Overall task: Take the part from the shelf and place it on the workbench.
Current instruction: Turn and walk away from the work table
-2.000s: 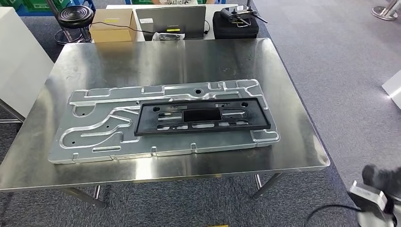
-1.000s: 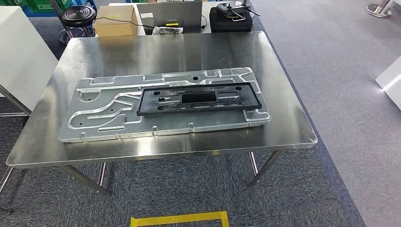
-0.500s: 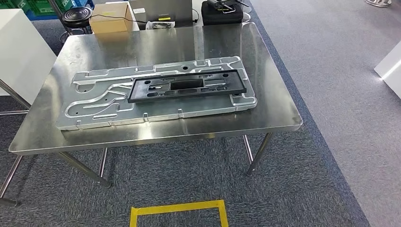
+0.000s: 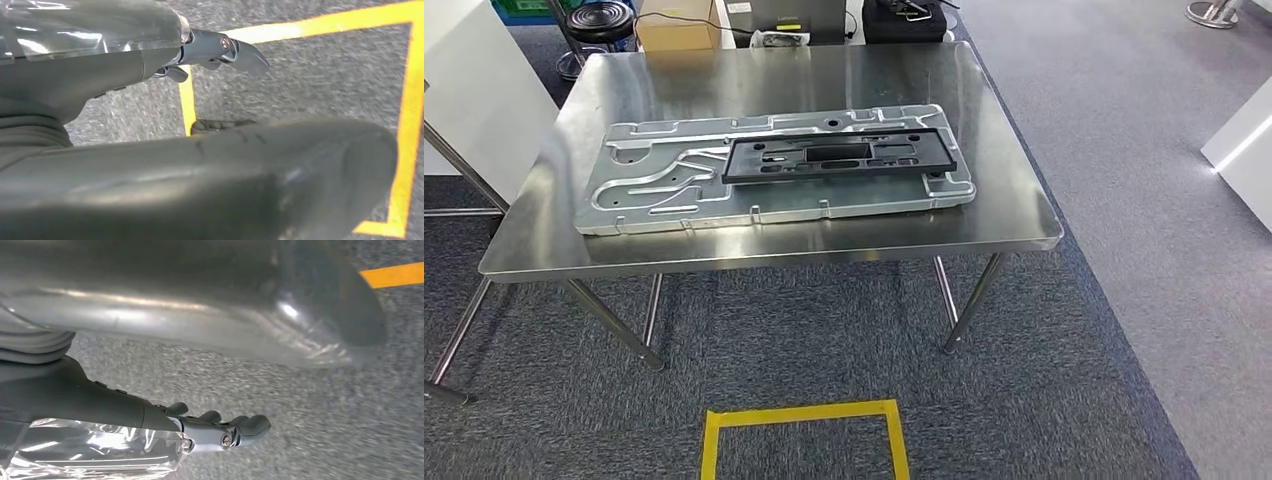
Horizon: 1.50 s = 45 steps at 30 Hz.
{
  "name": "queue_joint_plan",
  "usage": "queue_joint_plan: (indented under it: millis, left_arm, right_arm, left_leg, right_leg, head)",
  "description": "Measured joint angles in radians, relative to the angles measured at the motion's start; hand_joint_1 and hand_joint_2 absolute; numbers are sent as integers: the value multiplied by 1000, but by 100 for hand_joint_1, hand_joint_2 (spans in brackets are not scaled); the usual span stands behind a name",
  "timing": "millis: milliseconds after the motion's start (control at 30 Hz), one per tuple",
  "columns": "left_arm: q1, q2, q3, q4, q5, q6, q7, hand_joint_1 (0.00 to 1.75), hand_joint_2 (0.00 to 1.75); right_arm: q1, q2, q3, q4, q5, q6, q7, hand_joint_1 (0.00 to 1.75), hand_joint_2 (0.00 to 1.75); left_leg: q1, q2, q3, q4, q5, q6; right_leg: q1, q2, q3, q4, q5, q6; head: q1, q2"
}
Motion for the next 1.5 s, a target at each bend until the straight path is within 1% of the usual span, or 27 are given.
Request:
queue_joint_plan:
  millis: [33, 67, 133, 200, 267, 333, 367, 433, 500, 533, 567, 600, 667, 733, 767, 833, 900, 1000, 1033, 1067, 1100, 1167, 1233, 1267, 1367, 1433, 1500]
  left_arm:
    - [0, 0, -2, 0, 0, 0, 0, 0, 0]
    - [0, -1, -3, 0, 1, 0, 0, 0, 0]
    - [1, -1, -4, 0, 8, 0, -2, 0, 0]
    - [2, -1, -1, 0, 30, -1, -4, 0, 0]
    - [3, 1, 11, 0, 63, -3, -1, 0, 0]
    - [5, 2, 36, 0, 101, 8, 9, 0, 0]
    - [6, 1, 50, 0, 119, 19, 14, 0, 0]
    - [7, -2, 75, 0, 138, 43, 17, 0, 0]
    - [6, -5, 91, 0, 144, 58, 16, 0, 0]
    - [5, -7, 96, 0, 145, 60, 15, 0, 0]
    - [5, -8, 99, 0, 145, 62, 15, 0, 0]
    - [5, -9, 103, 0, 144, 62, 13, 0, 0]
    - [3, -9, 108, 0, 141, 57, 9, 0, 0]
    - [-1, -9, 110, 0, 138, 52, 4, 0, 0]
    - [-2, -9, 111, 0, 137, 50, 2, 0, 0]
    - [-2, -9, 112, 0, 134, 47, -1, 0, 0]
    - [-3, -10, 112, 0, 132, 45, -3, 0, 0]
    - [-3, -10, 112, 0, 129, 42, -4, 0, 0]
    - [-3, -10, 112, 0, 127, 39, -5, 0, 0]
    - [-3, -10, 112, 0, 122, 35, -7, 0, 0]
    - [-3, -10, 112, 0, 116, 29, -9, 0, 0]
    - [-5, -10, 109, 0, 99, 14, -15, 0, 0]
    - [-6, -10, 102, 0, 82, 2, -21, 0, 0]
    - [-7, -10, 98, 0, 76, -2, -22, 0, 0]
    - [-9, -7, 86, 0, 64, -7, -23, 0, 0]
    - [-9, -5, 83, 0, 58, -9, -21, 0, 0]
    - [-9, -5, 78, 0, 53, -11, -20, 0, 0]
  right_arm:
    - [0, 0, -2, 1, 2, 2, 1, 0, 0]
    - [0, 0, -4, 2, 6, 6, 2, 0, 0]
    - [-1, 0, -5, 3, 25, 17, 7, 0, 0]
    - [-3, 0, -4, 5, 53, 23, 0, 0, 0]
    - [-4, 1, 2, 9, 87, 23, -21, 0, 0]
    - [-7, 2, 20, 16, 124, 29, -45, 0, 0]
    - [-11, 2, 32, 19, 141, 35, -52, 0, 0]
    - [-21, 2, 52, 24, 162, 49, -53, 0, 0]
    - [-28, 2, 68, 28, 171, 58, -46, 0, 0]
    - [-31, 2, 74, 30, 172, 61, -41, 0, 0]
    - [-33, 2, 78, 32, 173, 62, -37, 0, 0]
    - [-34, 2, 82, 33, 173, 63, -34, 0, 0]
    - [-38, 3, 87, 35, 171, 64, -31, 0, 0]
    - [-40, 3, 90, 36, 168, 62, -32, 0, 0]
    - [-41, 4, 91, 36, 166, 61, -33, 0, 0]
    - [-42, 4, 92, 37, 161, 59, -35, 0, 0]
    - [-42, 4, 92, 38, 157, 57, -35, 0, 0]
    - [-42, 5, 92, 40, 154, 56, -35, 0, 0]
    - [-43, 5, 92, 40, 151, 55, -36, 0, 0]
    - [-43, 5, 92, 40, 146, 53, -38, 0, 0]
    - [-43, 5, 92, 40, 140, 53, -41, 0, 0]
    - [-46, 3, 91, 40, 123, 55, -51, 0, 0]
    - [-49, 0, 88, 40, 107, 59, -60, 0, 0]
    - [-50, -2, 85, 40, 100, 60, -64, 0, 0]
    - [-49, -4, 72, 40, 84, 58, -72, 0, 0]
    - [-48, -4, 65, 41, 78, 55, -72, 0, 0]
    - [-47, -5, 60, 41, 74, 51, -73, 0, 0]
  left_leg:
    - [0, 0, -17, 4, 10, -2]
    - [0, 0, -32, 9, 19, -4]
    - [0, 0, -59, 22, 32, -9]
    - [-3, -1, -79, 36, 43, -18]
    - [-4, 0, -89, 43, 55, -29]
    - [-3, -1, -96, 48, 61, -41]
    - [-2, -3, -103, 63, 42, -47]
    - [3, -6, -133, 151, -45, -56]
    - [6, -6, -164, 276, -127, -63]
    - [7, -6, -168, 318, -137, -64]
    - [8, -6, -157, 331, -124, -65]
    - [9, -6, -131, 314, -97, -65]
    - [10, -7, -33, 187, -55, -60]
    - [5, -8, 48, 58, -65, -49]
    - [3, -8, 61, 29, -76, -42]
    - [1, -6, 54, 14, -65, -26]
    - [4, -2, 36, 10, -43, -9]
    - [3, -1, -8, 10, -7, 1]
    - [2, -1, -23, 12, 4, 0]
    - [2, 0, -38, 14, 14, -1]
    - [2, 0, -52, 17, 24, -4]
    - [2, 0, -77, 26, 39, -10]
    - [-1, -1, -94, 39, 50, -19]
    - [-2, -1, -98, 43, 56, -25]
    - [0, -2, -111, 51, 62, -44]
    - [3, -4, -136, 108, -3, -54]
    - [8, -5, -169, 232, -101, -62]
  right_leg:
    - [0, 0, 3, 35, -1, 2]
    - [-1, 0, 24, 34, 21, 2]
    - [0, 0, 118, -75, 72, -4]
    - [4, 1, 218, -223, 72, -14]
    - [10, 1, 249, -285, 56, -23]
    - [8, -1, 237, -288, 67, -34]
    - [6, -3, 229, -288, 77, -42]
    - [5, -7, 206, -289, 98, -54]
    - [7, -8, 176, -284, 118, -58]
    - [8, -9, 159, -280, 127, -57]
    - [9, -10, 143, -275, 136, -56]
    - [9, -10, 125, -268, 145, -54]
    - [9, -10, 96, -254, 159, -48]
    - [11, -10, 80, -244, 173, -37]
    - [10, -10, 78, -243, 181, -31]
    - [9, -9, 74, -245, 194, -18]
    - [7, -6, 59, -218, 154, -8]
    - [2, -2, 12, -47, 3, 1]
    - [0, -2, 5, 9, -19, 3]
    - [0, -2, 10, 37, -16, 5]
    - [-1, -2, 34, 29, 8, 5]
    - [-1, -2, 130, -86, 61, 1]
    - [3, -1, 228, -231, 64, -8]
    - [5, -1, 253, -273, 56, -14]
    - [6, -3, 244, -291, 65, -37]
    - [4, -8, 221, -293, 87, -53]
    - [6, -9, 193, -291, 107, -60]
  head:
    - [0, 0]
    - [0, 0]
    - [0, 0]
    - [0, 0]
    - [0, 0]
    - [0, 0]
    - [0, 0]
    - [0, 0]
    - [0, 0]
    - [0, 0]
    - [0, 0]
    - [0, 0]
    - [0, 0]
    - [0, 0]
    - [0, 0]
    - [0, 0]
    - [0, 0]
    - [0, 0]
    - [0, 0]
    - [0, 0]
    - [0, 0]
    - [0, 0]
    - [0, 0]
    - [0, 0]
    - [0, 0]
    - [0, 0]
    - [0, 0]
